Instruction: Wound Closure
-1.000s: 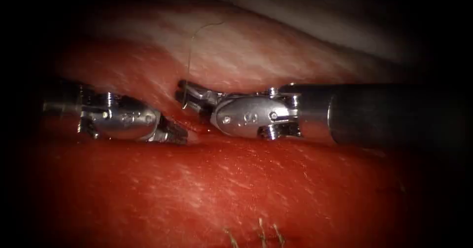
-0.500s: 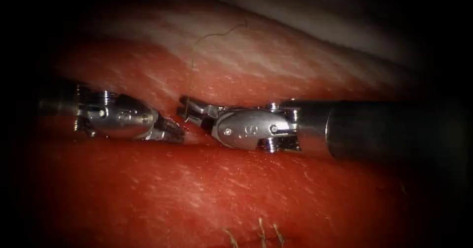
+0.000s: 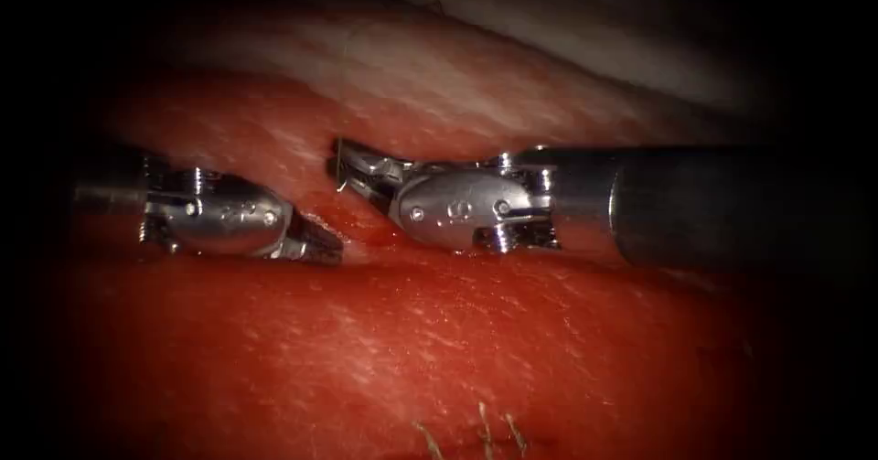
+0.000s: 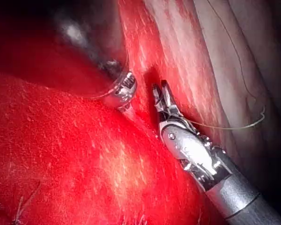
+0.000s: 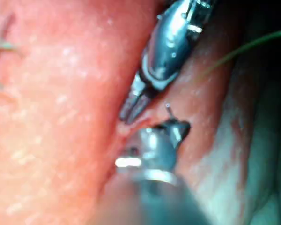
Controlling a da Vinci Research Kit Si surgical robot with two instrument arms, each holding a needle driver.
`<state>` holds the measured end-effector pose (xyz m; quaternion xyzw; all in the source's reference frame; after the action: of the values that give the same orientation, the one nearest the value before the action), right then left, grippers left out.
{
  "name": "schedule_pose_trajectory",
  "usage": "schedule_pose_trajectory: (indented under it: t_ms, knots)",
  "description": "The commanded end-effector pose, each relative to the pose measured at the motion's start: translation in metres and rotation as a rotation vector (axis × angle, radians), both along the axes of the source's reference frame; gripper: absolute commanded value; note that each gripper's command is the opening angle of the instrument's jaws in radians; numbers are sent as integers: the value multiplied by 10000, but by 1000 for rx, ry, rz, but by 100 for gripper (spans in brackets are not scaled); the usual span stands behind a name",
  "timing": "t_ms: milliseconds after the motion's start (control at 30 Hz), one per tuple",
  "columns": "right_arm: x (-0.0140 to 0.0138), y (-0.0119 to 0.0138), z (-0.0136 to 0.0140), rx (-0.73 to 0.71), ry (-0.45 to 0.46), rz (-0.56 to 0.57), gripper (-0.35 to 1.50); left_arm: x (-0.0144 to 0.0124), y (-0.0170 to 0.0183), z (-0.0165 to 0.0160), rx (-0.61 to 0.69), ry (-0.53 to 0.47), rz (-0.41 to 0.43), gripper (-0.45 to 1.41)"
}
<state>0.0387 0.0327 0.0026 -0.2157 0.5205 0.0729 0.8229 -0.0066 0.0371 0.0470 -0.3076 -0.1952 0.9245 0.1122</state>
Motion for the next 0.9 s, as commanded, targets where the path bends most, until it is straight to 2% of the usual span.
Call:
schedule_pose_trajectory:
  t_ms: [33,233,567,900]
  knots:
    - [9,11,2,-6,7,8,-35,-6,-6,7,0,0,0,-20]
    - [4,14,5,13,23,27,-35,-6,-6,7,0,0,0,-20]
    - [-26,40,13,182,146,209,-35,-6,-6,7,0,1,0,-20]
    - [-29,47,7,210,183,215,-35,-6,-7,7,0,1,0,-20]
